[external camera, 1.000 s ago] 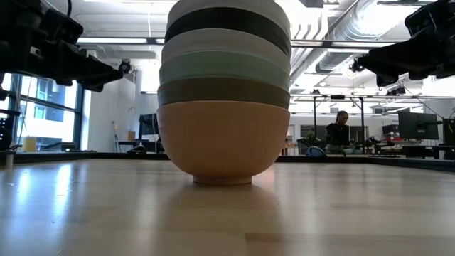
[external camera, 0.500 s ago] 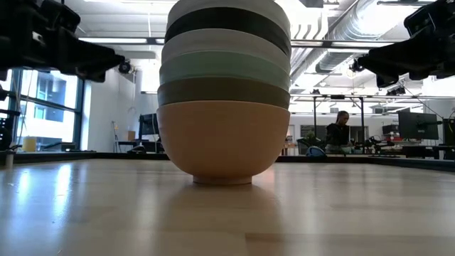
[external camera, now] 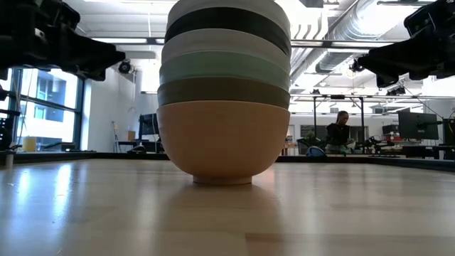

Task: Nest bowls inside each other
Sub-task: Return to Home Position

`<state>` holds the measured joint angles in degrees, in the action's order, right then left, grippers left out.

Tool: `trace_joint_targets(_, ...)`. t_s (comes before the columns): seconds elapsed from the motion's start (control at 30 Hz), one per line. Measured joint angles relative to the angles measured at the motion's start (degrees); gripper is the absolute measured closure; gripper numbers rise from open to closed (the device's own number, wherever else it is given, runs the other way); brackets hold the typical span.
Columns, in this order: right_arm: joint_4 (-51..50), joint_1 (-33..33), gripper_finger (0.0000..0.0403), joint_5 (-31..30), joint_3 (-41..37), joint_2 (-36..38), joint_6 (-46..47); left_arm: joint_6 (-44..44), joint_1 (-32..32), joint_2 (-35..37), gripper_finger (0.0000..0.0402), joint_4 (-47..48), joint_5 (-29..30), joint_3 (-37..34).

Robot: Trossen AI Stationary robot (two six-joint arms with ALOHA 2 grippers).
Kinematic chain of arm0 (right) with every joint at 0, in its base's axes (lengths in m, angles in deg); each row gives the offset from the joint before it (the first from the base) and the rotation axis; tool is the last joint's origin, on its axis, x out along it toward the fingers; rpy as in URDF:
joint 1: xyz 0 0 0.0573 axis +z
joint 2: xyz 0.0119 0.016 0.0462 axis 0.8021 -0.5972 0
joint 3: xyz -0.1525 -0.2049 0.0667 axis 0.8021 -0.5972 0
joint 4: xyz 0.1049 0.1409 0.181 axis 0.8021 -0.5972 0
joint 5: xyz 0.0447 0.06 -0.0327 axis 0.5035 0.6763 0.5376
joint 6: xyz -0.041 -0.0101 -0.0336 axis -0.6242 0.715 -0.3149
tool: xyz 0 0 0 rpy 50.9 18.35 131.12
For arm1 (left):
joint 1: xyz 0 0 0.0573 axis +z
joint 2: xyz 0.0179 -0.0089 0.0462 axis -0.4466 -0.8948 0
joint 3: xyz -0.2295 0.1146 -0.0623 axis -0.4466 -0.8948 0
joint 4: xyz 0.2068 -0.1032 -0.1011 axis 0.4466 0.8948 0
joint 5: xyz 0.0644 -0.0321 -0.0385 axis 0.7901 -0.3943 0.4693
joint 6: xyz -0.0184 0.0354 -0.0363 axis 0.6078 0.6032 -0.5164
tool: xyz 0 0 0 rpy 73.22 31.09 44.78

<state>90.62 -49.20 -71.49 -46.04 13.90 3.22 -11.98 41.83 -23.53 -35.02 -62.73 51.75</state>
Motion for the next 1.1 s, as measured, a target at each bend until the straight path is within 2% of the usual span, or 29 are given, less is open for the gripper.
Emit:
trace_joint_targets(0.1,0.0,0.0,0.0261,0.0,0.0,0.0,0.0,-0.7,0.0,0.0,0.0248,-0.2,0.0,0.0)
trace_joint_targets(0.27,0.0,0.0,0.0261,0.0,0.0,0.0,-0.1,-0.9,-0.1,0.0,0.0248,-0.2,-3.3,0.0)
trace_joint_targets(1.1,0.0,0.0,0.0261,0.0,0.0,0.0,-0.1,-2.8,0.0,0.0,0.0248,3.1,-3.1,0.0)
